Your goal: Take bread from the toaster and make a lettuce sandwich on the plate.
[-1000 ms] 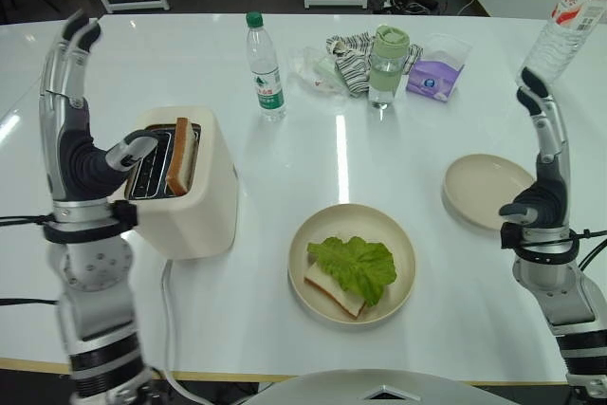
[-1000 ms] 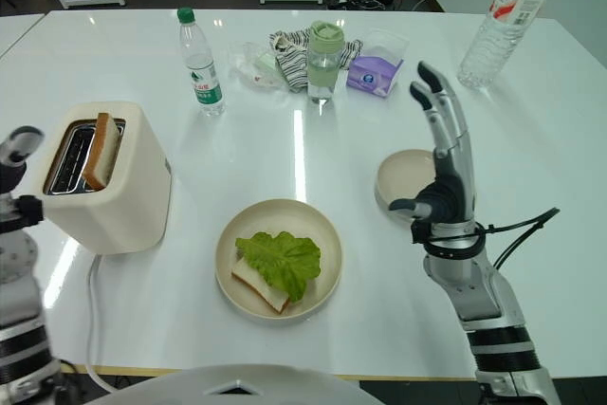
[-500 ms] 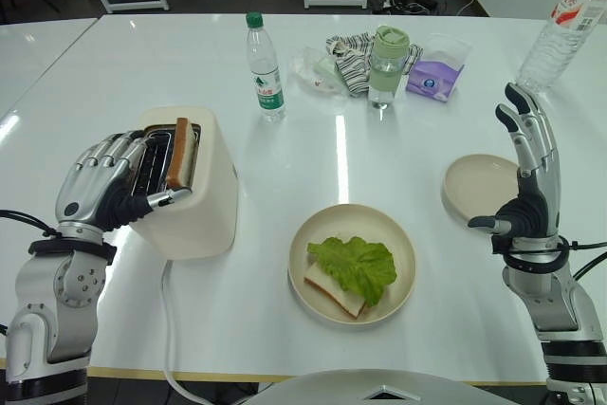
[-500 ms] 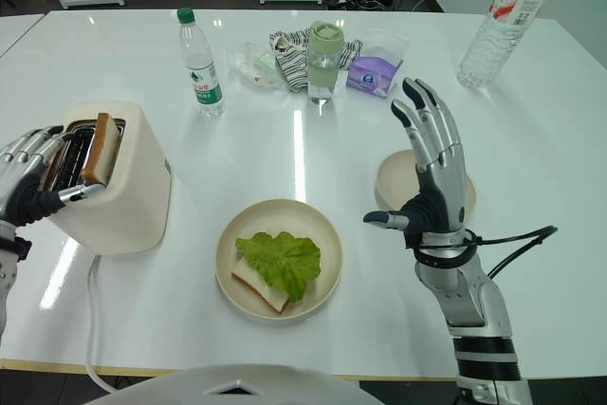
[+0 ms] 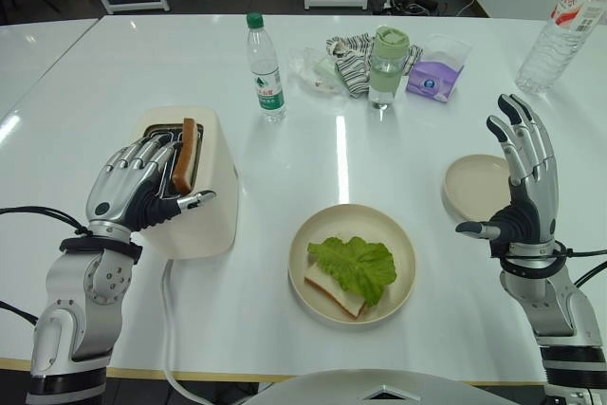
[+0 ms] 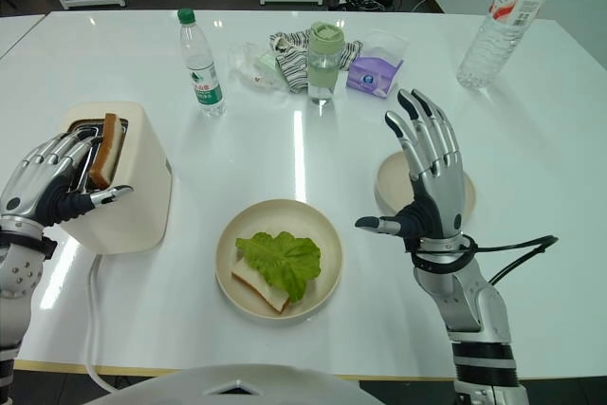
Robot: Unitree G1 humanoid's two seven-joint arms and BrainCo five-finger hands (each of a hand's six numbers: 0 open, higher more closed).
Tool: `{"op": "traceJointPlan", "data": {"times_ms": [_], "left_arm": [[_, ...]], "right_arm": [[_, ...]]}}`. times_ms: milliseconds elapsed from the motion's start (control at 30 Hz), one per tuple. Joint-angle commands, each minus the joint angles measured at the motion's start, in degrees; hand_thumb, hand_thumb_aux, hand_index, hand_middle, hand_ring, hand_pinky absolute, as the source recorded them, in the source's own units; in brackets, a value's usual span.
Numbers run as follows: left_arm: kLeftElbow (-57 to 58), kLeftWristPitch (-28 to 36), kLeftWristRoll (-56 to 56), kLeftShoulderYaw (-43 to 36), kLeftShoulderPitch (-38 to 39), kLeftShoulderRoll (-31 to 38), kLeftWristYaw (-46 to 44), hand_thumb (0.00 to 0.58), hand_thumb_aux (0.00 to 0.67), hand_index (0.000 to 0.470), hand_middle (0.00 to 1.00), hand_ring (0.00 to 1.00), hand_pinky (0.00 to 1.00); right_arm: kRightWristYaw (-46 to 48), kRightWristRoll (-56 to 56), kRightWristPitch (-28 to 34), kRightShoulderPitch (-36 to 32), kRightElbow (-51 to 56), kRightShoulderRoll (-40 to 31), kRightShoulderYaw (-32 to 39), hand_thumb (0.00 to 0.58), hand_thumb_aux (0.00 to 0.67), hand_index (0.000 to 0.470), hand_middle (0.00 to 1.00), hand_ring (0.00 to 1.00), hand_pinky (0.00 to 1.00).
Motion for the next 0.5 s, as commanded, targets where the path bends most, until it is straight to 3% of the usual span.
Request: {"op": "traceJointPlan", "data": {"times_ms": [33,500], "left_arm": [[3.90,1.53,0.62,-0.86,0.86,1.11,-1.30,0.580,0.670,0.470,0.00,0.00,0.00],[0.59,3.06,-5.23,0.83,1.35,-0.06,-2.31,0.580,0.670,0.470,0.00,0.00,0.00]], "right_arm": [[-0.26,-0.36,-0.04,0.90,-0.64,0.12,-0.85,0.000,0.000,0.000,0.00,0.00,0.00],[-0.55,-0.31,-1.35,0.99,0.66,-0.58,-1.19,0.000,0.000,0.000,0.00,0.00,0.00]]}}
